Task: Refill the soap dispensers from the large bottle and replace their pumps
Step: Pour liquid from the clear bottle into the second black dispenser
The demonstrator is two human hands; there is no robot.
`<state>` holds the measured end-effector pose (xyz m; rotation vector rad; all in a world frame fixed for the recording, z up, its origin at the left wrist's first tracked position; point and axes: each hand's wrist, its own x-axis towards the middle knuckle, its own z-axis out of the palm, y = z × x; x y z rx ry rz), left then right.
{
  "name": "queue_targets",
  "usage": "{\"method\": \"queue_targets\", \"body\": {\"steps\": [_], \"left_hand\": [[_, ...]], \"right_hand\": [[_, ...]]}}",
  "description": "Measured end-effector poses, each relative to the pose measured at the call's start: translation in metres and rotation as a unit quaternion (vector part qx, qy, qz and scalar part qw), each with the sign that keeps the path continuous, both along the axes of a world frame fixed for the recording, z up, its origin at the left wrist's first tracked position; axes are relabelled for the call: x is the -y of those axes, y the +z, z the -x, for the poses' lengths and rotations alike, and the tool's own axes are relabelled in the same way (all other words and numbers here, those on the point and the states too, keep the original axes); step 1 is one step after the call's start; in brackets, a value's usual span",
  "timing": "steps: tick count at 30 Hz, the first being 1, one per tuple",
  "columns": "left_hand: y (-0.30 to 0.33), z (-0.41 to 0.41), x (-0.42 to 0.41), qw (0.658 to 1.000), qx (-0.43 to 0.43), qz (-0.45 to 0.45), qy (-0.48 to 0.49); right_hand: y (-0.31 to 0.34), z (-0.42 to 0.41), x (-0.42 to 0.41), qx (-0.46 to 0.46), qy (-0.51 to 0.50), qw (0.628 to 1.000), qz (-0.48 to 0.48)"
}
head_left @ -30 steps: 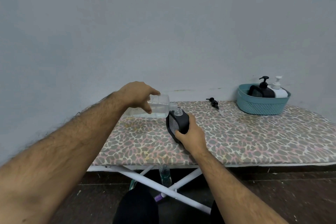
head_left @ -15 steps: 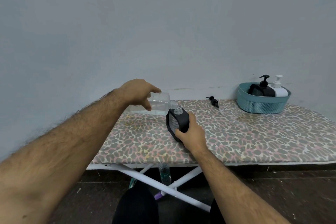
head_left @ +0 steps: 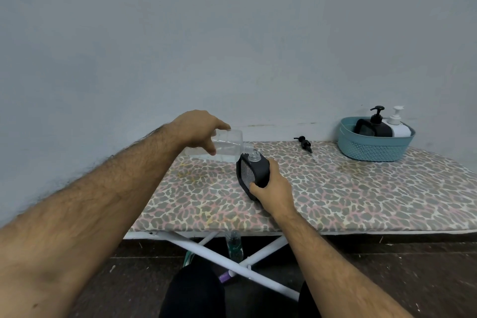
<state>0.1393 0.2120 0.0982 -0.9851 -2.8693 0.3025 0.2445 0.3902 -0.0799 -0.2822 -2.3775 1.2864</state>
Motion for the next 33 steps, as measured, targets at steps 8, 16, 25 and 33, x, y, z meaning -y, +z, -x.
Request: {"method": "queue_targets", "body": {"steps": [8, 16, 25, 33], "left_hand": [[0.0011, -0.0009, -0.0004, 1.0, -0.002, 0.003, -0.002], [0.0011, 0.0004, -0.0017, 1.0, -0.012, 0.007, -0.004], [0.0028, -0.0002, -0.0032, 1.0, -0.014, 0.013, 0.0], [0.0031, 0.0001, -0.004, 1.0, -0.02, 0.013, 0.003]], "right_hand": [[-0.0011, 0.0006, -0.0003, -0.004, -0.004, 1.0, -0.01], [-0.0014, 0.0005, -0.0004, -0.003, -0.004, 1.0, -0.009], [0.0002, -0.0007, 0.0006, -0.003, -0.006, 1.0, -0.002], [0.0005, 0.0001, 0.0006, 0.003, -0.005, 1.0, -0.002]]}}
